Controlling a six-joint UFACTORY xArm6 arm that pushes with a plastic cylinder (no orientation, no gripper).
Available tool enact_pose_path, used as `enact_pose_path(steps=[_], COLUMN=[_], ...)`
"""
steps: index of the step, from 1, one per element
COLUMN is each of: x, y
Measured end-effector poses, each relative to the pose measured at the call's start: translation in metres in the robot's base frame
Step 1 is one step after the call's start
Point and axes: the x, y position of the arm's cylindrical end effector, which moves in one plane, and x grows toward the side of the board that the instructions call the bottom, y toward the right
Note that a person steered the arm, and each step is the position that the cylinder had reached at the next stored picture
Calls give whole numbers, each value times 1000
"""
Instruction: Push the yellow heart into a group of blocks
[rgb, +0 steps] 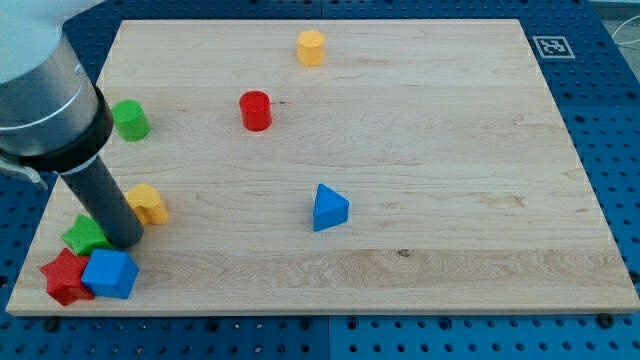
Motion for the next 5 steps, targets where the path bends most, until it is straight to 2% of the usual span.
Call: enact_pose_path(steps=[2,3,5], x=[6,-17,-67], y=[57,74,70])
